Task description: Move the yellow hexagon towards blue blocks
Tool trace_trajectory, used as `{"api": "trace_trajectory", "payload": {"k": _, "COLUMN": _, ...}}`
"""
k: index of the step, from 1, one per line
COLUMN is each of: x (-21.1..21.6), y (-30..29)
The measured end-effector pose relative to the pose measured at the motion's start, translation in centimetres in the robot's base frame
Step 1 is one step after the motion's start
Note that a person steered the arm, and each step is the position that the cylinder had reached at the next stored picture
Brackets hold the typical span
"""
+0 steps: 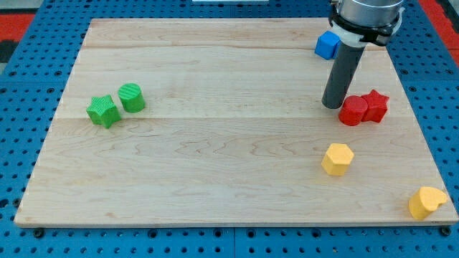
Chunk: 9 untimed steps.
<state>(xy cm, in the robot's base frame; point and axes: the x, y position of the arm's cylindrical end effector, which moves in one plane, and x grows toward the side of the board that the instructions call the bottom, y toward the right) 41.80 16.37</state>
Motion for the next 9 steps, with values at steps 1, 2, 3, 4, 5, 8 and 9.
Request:
{"api": "trace_trajectory", "payload": {"k": 1, "x": 0.0, "y": 0.0}}
{"api": "trace_trajectory", "payload": {"k": 2, "x": 0.0, "y": -0.2}}
{"api": "trace_trajectory", "payload": {"k": 3, "x": 0.0, "y": -1.3}}
{"api": "trace_trajectory", "payload": {"k": 4, "x": 3.7, "y": -5.5}}
{"api": "trace_trajectory", "payload": {"k": 5, "x": 9.9, "y": -8.3}}
{"api": "trace_trajectory", "payload": {"k": 8, "x": 20.0, "y": -6.8}}
{"api": "trace_trajectory", "payload": {"k": 9, "x": 20.0, "y": 5.5}}
